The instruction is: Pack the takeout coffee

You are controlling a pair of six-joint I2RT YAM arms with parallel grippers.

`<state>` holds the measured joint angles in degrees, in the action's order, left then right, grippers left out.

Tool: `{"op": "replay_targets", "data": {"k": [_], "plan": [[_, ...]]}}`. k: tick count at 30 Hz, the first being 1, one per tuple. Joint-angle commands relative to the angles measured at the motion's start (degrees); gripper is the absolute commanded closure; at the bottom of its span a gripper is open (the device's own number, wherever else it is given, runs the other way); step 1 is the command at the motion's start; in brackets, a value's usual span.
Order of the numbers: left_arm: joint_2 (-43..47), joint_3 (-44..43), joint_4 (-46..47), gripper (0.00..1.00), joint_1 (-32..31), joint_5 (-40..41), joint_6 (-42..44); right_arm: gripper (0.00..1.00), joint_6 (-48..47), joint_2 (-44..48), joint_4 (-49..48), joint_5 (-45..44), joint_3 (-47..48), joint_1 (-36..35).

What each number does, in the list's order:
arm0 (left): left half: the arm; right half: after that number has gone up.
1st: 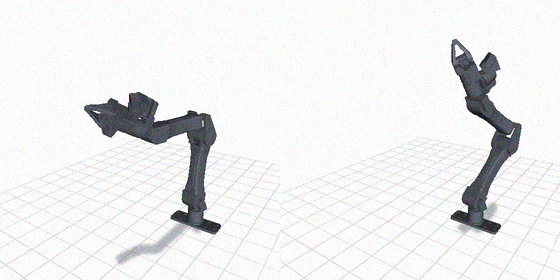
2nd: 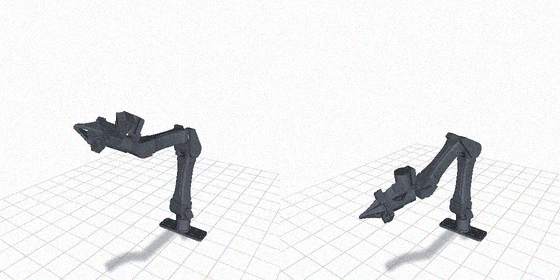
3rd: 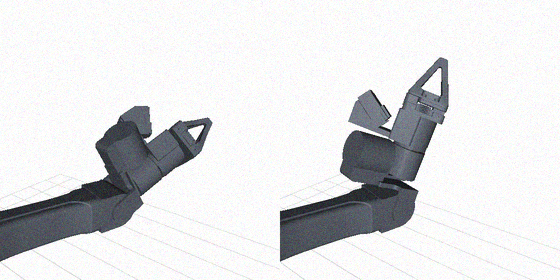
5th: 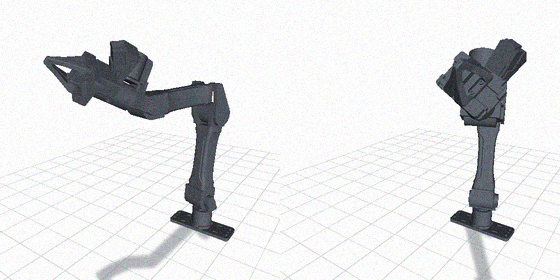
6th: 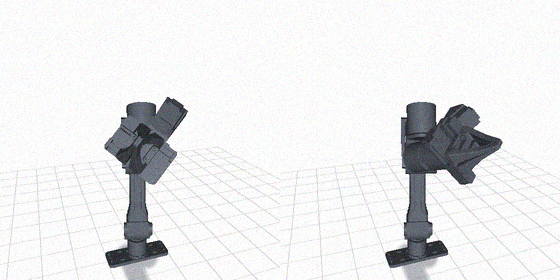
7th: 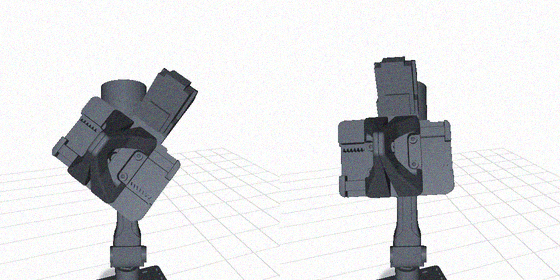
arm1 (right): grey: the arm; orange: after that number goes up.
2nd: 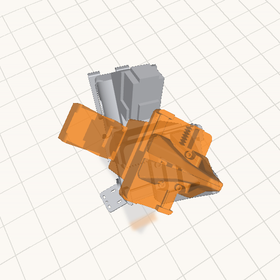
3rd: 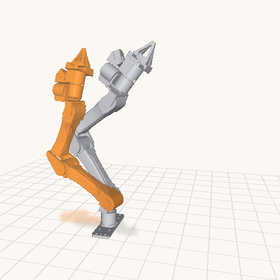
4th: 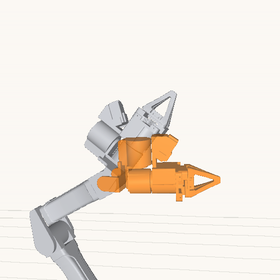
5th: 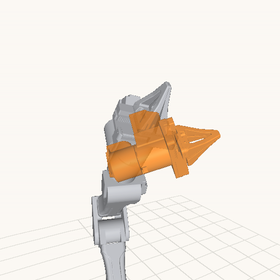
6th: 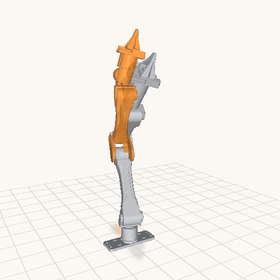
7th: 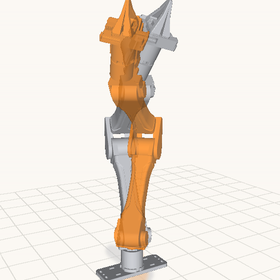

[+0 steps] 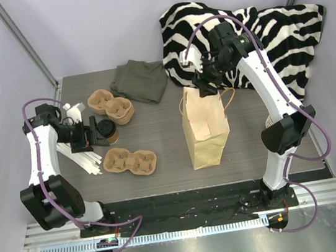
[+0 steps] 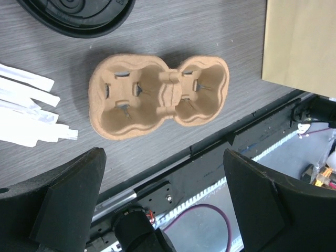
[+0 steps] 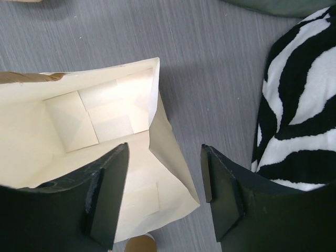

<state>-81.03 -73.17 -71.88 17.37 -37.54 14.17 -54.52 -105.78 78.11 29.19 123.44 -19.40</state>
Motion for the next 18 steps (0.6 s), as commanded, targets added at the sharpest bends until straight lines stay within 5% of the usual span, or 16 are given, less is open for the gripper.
{"op": "replay_targets", "data": {"k": [1, 8, 18], "plan": [[3.9, 2.2, 4.3, 0.0, 0.5, 1.0, -1.3, 0.44, -1.2, 0.9, 4.0, -0.1, -0.7, -0.3], [5.8, 6.5, 9.7, 0.0, 0.5, 6.6, 3.6, 0.97, 3.1, 0.9, 3.2, -0.1, 1.3, -0.7], [-2.1, 6.5, 10.5, 0.17, 0.0, 2.6, 10.1, 0.99, 7.8, 5.0, 1.0, 0.3, 1.3, -1.9]]}}
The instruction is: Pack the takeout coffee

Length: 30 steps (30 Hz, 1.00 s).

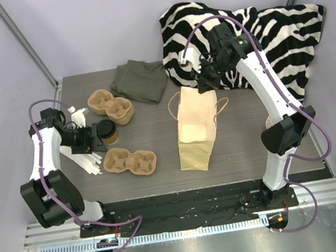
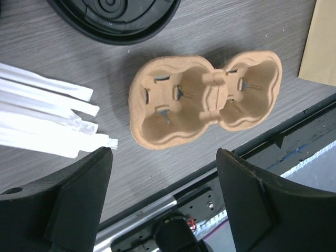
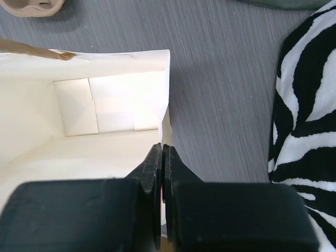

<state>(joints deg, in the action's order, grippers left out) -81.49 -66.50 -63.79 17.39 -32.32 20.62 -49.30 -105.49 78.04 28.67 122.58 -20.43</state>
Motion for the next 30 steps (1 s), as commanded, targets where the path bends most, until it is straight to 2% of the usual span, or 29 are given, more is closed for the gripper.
{"op": "replay_targets", "data": {"k": [1, 13, 22, 29, 30], "plan": [[-2.3, -0.1, 2.6, 0.2, -0.2, -2.3, 3.9, 0.99, 2.9, 4.9, 1.0, 0.8, 2.2, -0.9], [-7.9, 6.4, 8.3, 0.33, -0.9, -0.4, 3.4, 0.99, 4.1, 5.6, 0.6, -0.5, 2.7, -2.7], [-9.9, 6.0, 7.6, 0.46, -1.6, -0.4, 4.4, 0.99, 5.1, 4.6, 0.2, -1.0, 2.7, -2.8], [-11.2, 7.6, 8.9, 0.48, -4.5, 1.2, 5.9, 0.99, 5.3, 4.3, 0.2, -1.8, 2.6, -2.7], [-11.4, 7.8, 9.5, 0.53, -4.8, 1.4, 5.7, 0.99, 5.3, 4.2, 0.2, -1.9, 2.6, -2.9]]}}
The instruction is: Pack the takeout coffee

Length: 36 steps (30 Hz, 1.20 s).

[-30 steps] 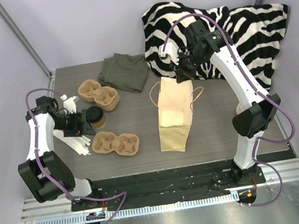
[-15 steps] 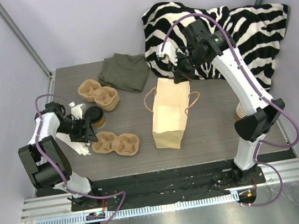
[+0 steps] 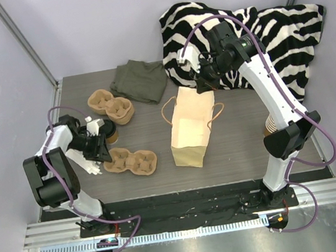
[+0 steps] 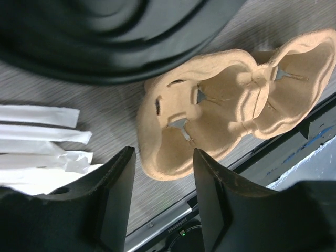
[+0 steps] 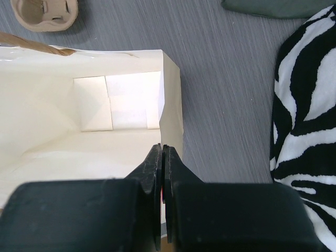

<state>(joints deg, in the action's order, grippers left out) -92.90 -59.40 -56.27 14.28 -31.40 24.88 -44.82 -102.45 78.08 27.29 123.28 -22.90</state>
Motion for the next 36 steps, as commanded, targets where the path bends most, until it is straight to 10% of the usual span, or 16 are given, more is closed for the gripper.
{"op": "replay_targets", "data": {"k": [1, 12, 26, 36], "plan": [[0.0, 0.8, 2.1, 0.57, -2.1, 0.5, 1.4, 0.99, 0.8, 1.0, 0.1, -0.7, 2.0, -0.4], [4.7, -6.0, -2.2, 0.9, -6.9, 6.2, 4.6, 0.99, 0.3, 1.1, 0.0, -1.0, 0.9, -0.4], [2.8, -17.2, -11.8, 1.0, -18.9, 13.6, 17.5, 0.99, -0.2, 1.7, -0.7, -1.3, -1.2, -0.4], [14.7, 1.2, 9.8, 0.41, -19.6, 13.1, -2.5, 0.99, 0.7, 4.0, -2.7, -1.4, -5.1, -0.4]]}}
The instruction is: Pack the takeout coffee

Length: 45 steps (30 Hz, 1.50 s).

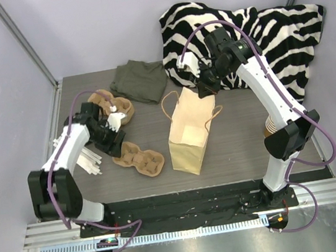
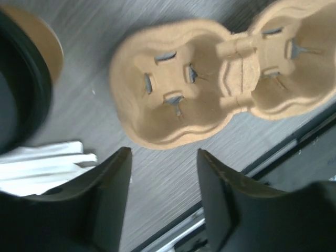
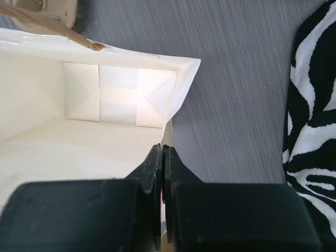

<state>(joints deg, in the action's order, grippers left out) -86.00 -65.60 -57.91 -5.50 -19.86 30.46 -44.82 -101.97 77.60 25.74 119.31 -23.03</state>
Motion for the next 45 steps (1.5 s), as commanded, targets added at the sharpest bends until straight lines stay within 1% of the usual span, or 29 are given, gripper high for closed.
{"op": "replay_targets", "data": {"k": [1, 3, 4, 5, 7, 9, 11, 13, 14, 18, 22, 25, 35, 39, 42, 43, 45], "plan": [[9.2, 8.6, 12.9, 0.41, 0.2, 1.8, -10.6, 0.99, 0.7, 3.5, -2.2, 0.2, -1.3, -0.3], [10.0, 11.3, 17.1, 0.41, 0.7, 2.5, -13.6, 0.99, 0.9, 3.3, -2.1, 0.2, -1.1, -0.3], [10.1, 11.9, 18.3, 0.41, 0.9, 2.5, -17.1, 0.99, 0.9, 3.3, -2.1, 0.2, -0.9, -0.3], [10.1, 13.1, 20.3, 0.41, 1.6, 2.0, -18.5, 0.99, 0.9, 3.2, -2.1, 0.0, -0.8, -0.4], [9.7, 14.4, 22.7, 0.4, 1.8, 1.0, -20.8, 0.99, 1.1, 3.2, -2.1, -0.1, -0.4, -0.3], [9.6, 16.1, 24.4, 0.41, 2.2, 2.2, -23.1, 0.99, 1.2, 3.4, -2.0, -0.2, -0.5, -0.3], [9.3, 16.8, 26.2, 0.41, 4.0, 1.9, -24.3, 0.99, 1.1, 3.7, -1.8, -0.3, -0.8, -0.3], [8.7, 16.6, 26.4, 0.41, 5.2, -0.3, -24.8, 0.99, 1.1, 3.9, -1.8, -0.5, -1.3, -0.3], [7.9, 16.2, 26.4, 0.41, 7.0, -1.1, -24.7, 0.99, 1.0, 3.9, -1.8, -0.6, -1.3, -0.3], [6.5, 16.6, 26.4, 0.42, 7.3, -1.9, -24.7, 0.99, 1.1, 3.5, -1.8, -0.6, -0.7, -0.2], [4.9, 17.1, 26.7, 0.47, 7.4, -3.3, -24.4, 0.99, 1.1, 2.7, -1.4, -0.6, 0.5, -0.3], [4.2, 17.2, 27.2, 0.49, 7.4, -3.3, -24.9, 0.99, 1.1, 2.3, -0.9, -0.6, 1.2, -0.3], [0.3, 15.2, 25.6, 0.53, 7.6, -5.0, -24.3, 0.99, 1.0, 1.8, -0.8, -0.9, 1.6, -0.3], [0.2, 15.1, 25.4, 0.6, 7.4, -5.5, -24.1, 0.99, 0.9, 1.8, -0.8, -1.0, 1.5, -0.3], [0.0, 15.0, 25.2, 0.68, 7.5, -5.9, -24.0, 0.99, 0.8, 1.8, -0.9, -1.0, 1.4, -0.3], [0.1, 15.0, 25.2, 0.74, 7.6, -5.9, -23.9, 0.99, 0.8, 1.8, -0.9, -0.9, 1.4, -0.2], [1.0, 15.2, 25.3, 0.8, 7.5, -6.1, -24.0, 0.99, 0.9, 1.9, -0.9, -0.9, 1.3, -0.3]]}}
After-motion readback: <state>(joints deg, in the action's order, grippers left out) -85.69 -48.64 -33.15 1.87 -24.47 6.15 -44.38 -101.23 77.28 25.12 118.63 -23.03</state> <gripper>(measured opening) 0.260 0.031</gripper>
